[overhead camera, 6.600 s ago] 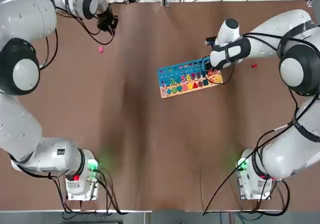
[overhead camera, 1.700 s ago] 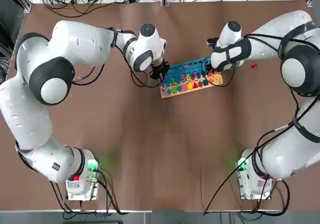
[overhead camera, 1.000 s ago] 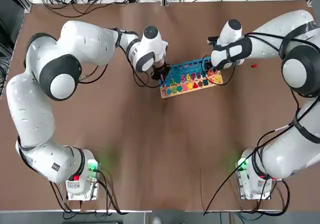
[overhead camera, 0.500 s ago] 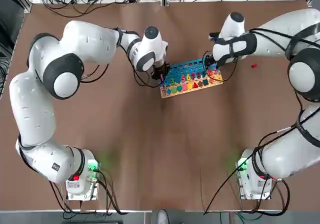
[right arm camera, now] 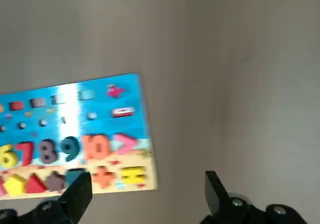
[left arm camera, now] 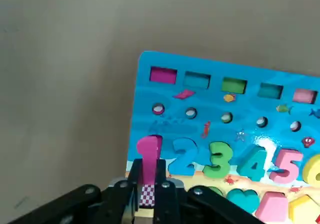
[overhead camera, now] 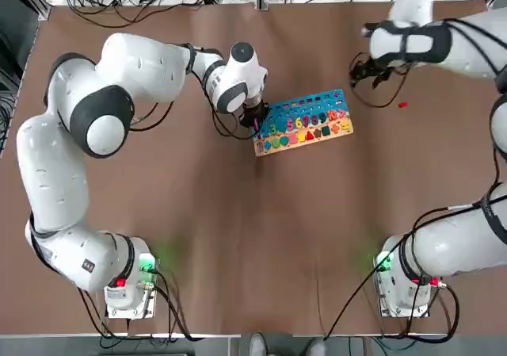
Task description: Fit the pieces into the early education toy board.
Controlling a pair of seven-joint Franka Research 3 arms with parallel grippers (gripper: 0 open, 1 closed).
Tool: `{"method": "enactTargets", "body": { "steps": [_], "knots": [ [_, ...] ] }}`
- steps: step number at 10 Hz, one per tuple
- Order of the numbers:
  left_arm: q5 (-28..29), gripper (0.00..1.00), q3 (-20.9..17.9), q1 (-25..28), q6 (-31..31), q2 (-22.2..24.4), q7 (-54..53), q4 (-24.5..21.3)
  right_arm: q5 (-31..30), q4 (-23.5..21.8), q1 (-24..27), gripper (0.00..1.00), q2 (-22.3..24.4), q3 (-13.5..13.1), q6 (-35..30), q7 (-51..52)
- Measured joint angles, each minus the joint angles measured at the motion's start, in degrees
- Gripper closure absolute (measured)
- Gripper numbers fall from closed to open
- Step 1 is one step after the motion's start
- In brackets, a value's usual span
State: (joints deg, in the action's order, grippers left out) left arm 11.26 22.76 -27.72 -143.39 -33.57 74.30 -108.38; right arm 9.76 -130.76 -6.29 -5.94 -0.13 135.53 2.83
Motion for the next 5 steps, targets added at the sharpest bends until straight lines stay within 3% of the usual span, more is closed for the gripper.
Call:
{"method": "enactTargets", "body": {
  "steps": [2,5],
  "knots": [
    [0.1,0.87,-0.1,-0.6,0.8,-0.5,0.0,0.5,0.0,0.0,2.3,0.0,0.8,-3.8,-0.7,5.1],
    [0.6,0.87,-1.1,-1.2,0.9,-2.9,0.0,3.2,0.0,0.3,4.5,0.0,0.6,-4.5,-0.5,7.0]
  ]
}}
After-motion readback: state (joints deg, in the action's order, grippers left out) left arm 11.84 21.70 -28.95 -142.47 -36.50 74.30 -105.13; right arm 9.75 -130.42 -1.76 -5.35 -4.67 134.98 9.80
